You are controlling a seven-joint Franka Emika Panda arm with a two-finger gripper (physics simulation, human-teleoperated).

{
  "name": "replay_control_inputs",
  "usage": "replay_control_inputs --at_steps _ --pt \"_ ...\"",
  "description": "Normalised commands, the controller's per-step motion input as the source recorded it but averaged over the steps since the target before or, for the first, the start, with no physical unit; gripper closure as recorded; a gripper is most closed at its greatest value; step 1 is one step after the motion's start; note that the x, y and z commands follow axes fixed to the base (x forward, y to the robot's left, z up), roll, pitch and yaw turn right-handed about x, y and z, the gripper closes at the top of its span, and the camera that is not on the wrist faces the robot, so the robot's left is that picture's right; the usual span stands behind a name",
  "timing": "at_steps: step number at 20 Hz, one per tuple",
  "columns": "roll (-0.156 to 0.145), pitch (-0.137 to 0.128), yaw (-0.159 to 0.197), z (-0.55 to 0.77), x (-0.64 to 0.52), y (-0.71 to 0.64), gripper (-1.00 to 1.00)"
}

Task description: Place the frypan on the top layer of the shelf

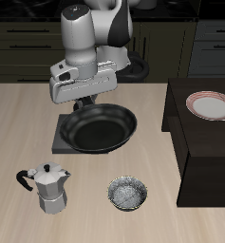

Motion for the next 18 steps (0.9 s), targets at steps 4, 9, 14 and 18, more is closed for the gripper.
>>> replay_control_inputs --at_steps 4,9,14,18 --pt "0.007 -0.041 0.149 0.01 -0.02 -0.08 1.00" --pt "0.062 -0.007 0.098 0.00 -0.04 -0.01 1.00" --pt "0.034 -0.022 0.120 0.01 -0.05 0.03 1.00" --pt "-0.006 -0.027 0.117 -0.01 -0.01 -0.03 1.00"
